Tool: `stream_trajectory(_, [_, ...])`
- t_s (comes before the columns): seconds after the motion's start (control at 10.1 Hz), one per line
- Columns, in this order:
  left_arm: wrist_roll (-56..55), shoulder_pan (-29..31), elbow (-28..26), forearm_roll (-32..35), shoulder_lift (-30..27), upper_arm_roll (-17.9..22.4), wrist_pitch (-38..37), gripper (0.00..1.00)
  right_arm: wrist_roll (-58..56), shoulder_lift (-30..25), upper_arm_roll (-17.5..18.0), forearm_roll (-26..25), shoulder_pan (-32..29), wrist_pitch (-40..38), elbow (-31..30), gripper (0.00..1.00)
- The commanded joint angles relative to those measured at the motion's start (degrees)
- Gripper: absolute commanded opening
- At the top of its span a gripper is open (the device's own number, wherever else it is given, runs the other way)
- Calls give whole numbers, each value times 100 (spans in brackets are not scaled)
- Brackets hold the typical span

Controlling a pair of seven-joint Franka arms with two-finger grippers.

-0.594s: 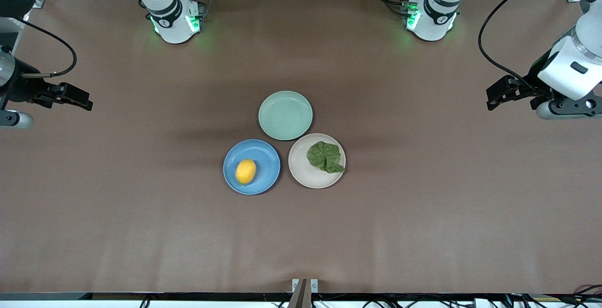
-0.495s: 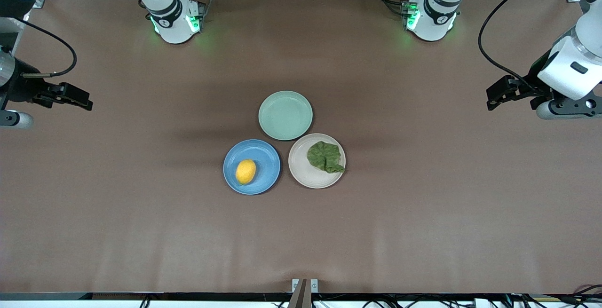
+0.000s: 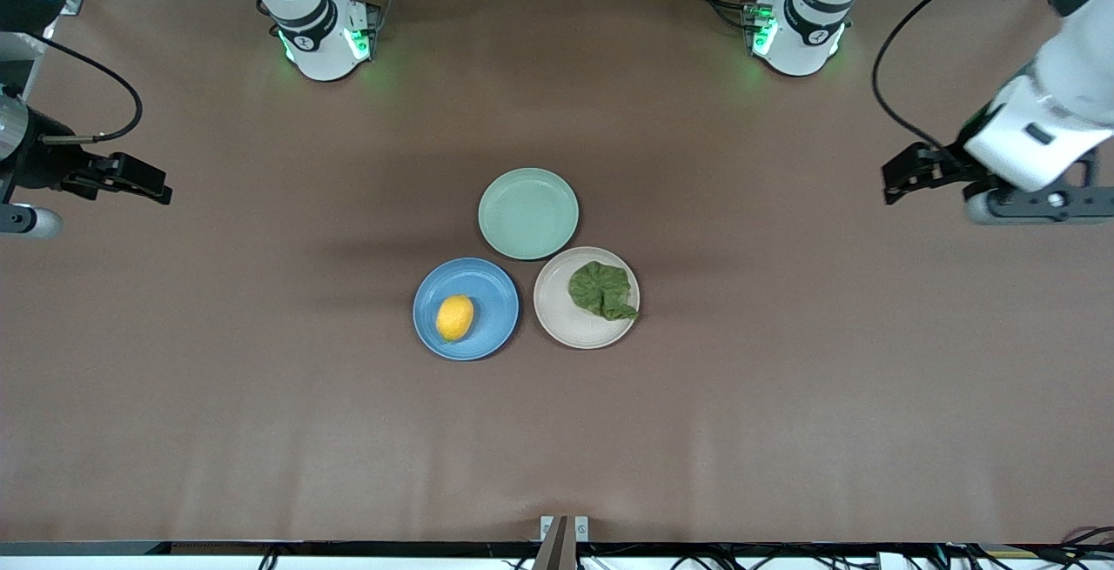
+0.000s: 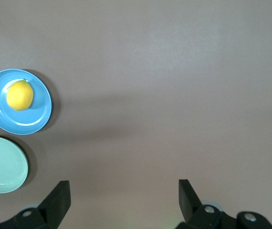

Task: Pick lemon and lettuce from blue and beige plates
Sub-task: 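Reach the right gripper to the lemon while the left gripper reaches the lettuce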

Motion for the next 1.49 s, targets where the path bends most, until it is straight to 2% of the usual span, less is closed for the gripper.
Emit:
stream_trajectory(0.0, [-135, -503, 49, 38, 461, -57, 464, 100, 71, 145, 100, 421, -48, 254, 6, 100])
stream_trajectory(0.3, [-2132, -1513, 49, 46, 1260, -57, 1237, 100, 1603, 706, 170, 511, 609, 1105, 6, 100])
stream_trajectory(0.59, [-3445, -2410, 66, 64, 2279, -31, 2563, 100, 3168, 1733, 179, 546, 1129, 2177, 50, 100])
stream_trajectory(0.79, [-3661, -2807, 66, 605, 2833, 13, 3250, 100, 4363, 2673, 257, 529, 1497, 2898, 418, 100])
stream_trajectory(0.89, [-3678, -2939, 75, 922, 3158, 13, 3566, 100, 4682, 3060, 267, 485, 1682, 3162, 446, 100])
stream_trajectory(0.99, [-3670, -3036, 75, 969, 3414, 30, 3926, 100, 5025, 3325, 267, 485, 1849, 3591, 446, 100])
stream_trajectory(1.19, [-3556, -3037, 75, 1083, 3670, 39, 4271, 100, 5169, 3547, 267, 398, 2070, 3727, 437, 100])
stream_trajectory(1.39, [-3459, -3037, 180, 1469, 3933, 39, 4439, 100, 5160, 3749, 276, 91, 2254, 3736, 428, 100])
